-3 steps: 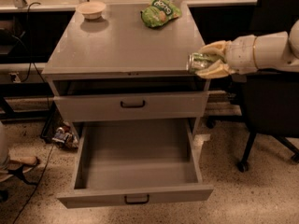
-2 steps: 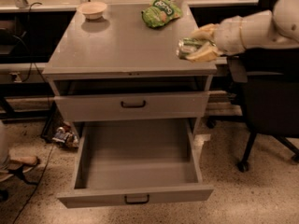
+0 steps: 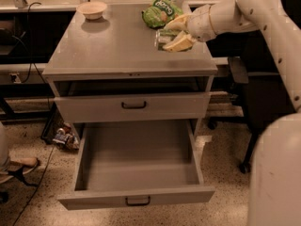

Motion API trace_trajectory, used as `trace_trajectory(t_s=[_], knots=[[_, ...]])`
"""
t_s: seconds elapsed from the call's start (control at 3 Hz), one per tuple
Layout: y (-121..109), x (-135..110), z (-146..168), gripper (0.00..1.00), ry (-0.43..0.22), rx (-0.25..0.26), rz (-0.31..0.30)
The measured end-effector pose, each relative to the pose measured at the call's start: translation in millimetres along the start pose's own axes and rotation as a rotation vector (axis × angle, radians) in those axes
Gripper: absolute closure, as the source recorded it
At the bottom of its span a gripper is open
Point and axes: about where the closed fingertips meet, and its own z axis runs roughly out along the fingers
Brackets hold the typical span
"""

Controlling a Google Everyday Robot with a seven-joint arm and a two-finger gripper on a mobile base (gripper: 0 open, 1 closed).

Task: Pick green can from middle drawer and place on counter

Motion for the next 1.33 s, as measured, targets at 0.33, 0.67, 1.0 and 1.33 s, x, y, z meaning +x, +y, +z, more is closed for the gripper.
trace_trajectory(t_s=[0.33, 0.67, 1.0, 1.33], knots=[[-8, 0, 34, 0.98, -0.008, -0.047, 0.021], [-12, 4, 52, 0.75, -0.004, -0.075, 0.049], [-13, 8, 66, 0.52, -0.009, -0.107, 0.081], [-13, 11, 75, 0.3, -0.017, -0.125, 0.103]])
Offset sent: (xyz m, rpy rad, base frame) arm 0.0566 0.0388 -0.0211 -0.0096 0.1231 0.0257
